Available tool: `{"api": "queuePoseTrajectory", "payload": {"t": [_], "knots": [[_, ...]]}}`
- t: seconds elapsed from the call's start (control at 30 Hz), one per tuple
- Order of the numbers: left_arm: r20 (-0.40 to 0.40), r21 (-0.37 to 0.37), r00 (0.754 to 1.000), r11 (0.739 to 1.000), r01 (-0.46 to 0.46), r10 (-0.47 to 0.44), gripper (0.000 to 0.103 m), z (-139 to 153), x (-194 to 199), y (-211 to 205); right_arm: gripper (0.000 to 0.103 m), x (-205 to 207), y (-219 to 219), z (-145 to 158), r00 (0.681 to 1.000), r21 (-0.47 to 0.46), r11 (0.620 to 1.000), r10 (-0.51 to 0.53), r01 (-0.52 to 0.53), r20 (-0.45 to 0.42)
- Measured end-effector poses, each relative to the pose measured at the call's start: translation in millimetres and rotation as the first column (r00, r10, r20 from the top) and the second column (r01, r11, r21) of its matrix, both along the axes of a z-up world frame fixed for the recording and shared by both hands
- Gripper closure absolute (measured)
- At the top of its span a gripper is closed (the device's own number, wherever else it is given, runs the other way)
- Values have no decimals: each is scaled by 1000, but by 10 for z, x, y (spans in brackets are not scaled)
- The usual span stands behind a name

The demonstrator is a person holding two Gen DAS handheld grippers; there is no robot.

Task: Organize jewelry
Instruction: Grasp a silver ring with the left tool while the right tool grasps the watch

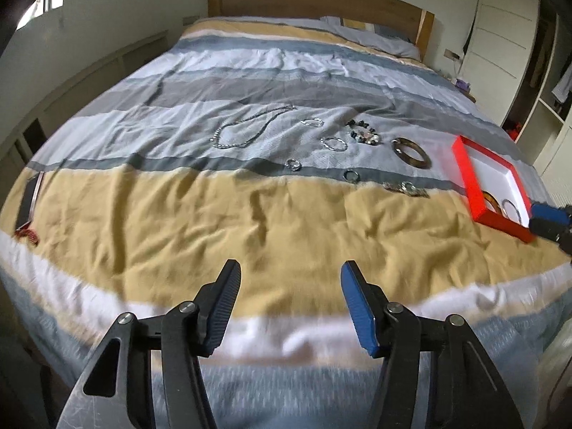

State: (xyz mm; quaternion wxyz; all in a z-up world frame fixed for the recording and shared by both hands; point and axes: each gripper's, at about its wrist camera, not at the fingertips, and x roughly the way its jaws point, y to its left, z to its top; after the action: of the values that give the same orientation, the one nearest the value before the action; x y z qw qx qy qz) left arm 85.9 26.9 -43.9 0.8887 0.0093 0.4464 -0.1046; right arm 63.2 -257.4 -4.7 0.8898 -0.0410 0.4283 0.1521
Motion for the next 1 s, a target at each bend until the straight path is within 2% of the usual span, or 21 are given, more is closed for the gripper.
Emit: {"api": "queuePoseTrajectory", "payload": {"t": [0.3, 0.5, 0.73, 0.9, 1.0], "knots": [[-45, 4, 999, 1000, 22, -22, 46, -360, 979, -168, 66, 982, 229, -568, 988, 7, 993, 120, -120, -93], [-62, 16, 998, 1000, 10, -9, 46, -572, 1473, -189, 66, 1422, 349, -841, 972, -15, 980, 193, -197, -133], [-70, 29, 997, 999, 18, -16, 51, -749, 1727, -255, 66, 1598, 461, -1111, 949, -40, 962, 260, -271, -176], [-64, 34, 998, 999, 33, -31, 56, -795, 1814, -318, 67, 1607, 423, -1169, 952, -12, 966, 252, -258, -177], [-61, 37, 997, 998, 48, -46, 65, -807, 1813, -362, 76, 1592, 413, -1183, 956, 7, 972, 234, -236, -177]]}}
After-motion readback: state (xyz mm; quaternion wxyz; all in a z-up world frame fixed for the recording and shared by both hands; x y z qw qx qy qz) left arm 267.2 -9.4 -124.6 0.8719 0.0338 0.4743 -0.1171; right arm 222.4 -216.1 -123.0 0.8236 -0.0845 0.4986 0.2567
